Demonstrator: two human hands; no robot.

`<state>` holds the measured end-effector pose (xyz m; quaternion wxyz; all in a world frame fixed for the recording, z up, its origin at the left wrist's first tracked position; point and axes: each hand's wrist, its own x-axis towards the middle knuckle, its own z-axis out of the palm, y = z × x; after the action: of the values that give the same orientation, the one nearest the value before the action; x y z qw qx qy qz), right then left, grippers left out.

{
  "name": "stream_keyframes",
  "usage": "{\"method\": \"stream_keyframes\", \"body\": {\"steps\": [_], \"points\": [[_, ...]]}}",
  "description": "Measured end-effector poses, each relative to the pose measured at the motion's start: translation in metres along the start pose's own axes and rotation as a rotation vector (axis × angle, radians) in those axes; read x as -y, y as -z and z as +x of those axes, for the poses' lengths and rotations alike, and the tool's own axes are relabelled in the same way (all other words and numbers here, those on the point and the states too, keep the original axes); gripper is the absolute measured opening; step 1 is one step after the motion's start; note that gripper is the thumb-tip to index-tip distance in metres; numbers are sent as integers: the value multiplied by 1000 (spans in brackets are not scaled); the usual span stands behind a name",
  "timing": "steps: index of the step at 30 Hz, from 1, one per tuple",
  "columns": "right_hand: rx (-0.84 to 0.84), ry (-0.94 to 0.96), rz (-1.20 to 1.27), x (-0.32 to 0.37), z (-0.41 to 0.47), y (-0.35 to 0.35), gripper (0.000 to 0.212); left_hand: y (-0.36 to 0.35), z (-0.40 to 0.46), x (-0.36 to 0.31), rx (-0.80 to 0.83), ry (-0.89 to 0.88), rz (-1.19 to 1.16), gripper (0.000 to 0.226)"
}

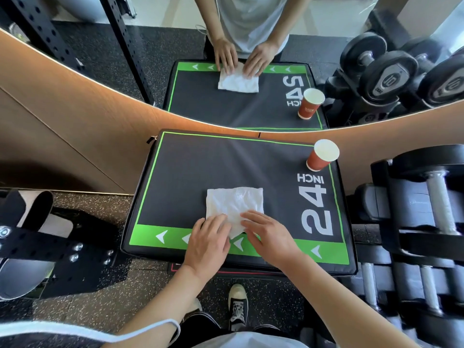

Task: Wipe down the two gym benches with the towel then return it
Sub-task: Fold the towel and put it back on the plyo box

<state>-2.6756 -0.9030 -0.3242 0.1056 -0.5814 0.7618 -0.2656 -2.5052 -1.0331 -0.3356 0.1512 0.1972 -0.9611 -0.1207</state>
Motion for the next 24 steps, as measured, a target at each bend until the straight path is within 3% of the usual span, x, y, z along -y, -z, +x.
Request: {"method": "stream_keyframes", "body": {"steps": [6,9,13,15,19,24], "points": [[40,-44,-12,0,-5,7,31,9,11,12,-129,-40,-24,10],[-60,-7,-68,6,0,-2,19,13,11,12,-44,-85,-46,16],[-147,-20,-83,21,12,-17,12,16,-1,7,125,7,-77,33],[-133,-22,-95,23,11,-22,13,15,-3,6,129,44,-88,34],[-103,-11,-91,12,0,-15,15,12,-1,5,66,79,-105,17],[-81,-160,-37,9,1,-9,18,13,2,4,77,8,-225,17]]}}
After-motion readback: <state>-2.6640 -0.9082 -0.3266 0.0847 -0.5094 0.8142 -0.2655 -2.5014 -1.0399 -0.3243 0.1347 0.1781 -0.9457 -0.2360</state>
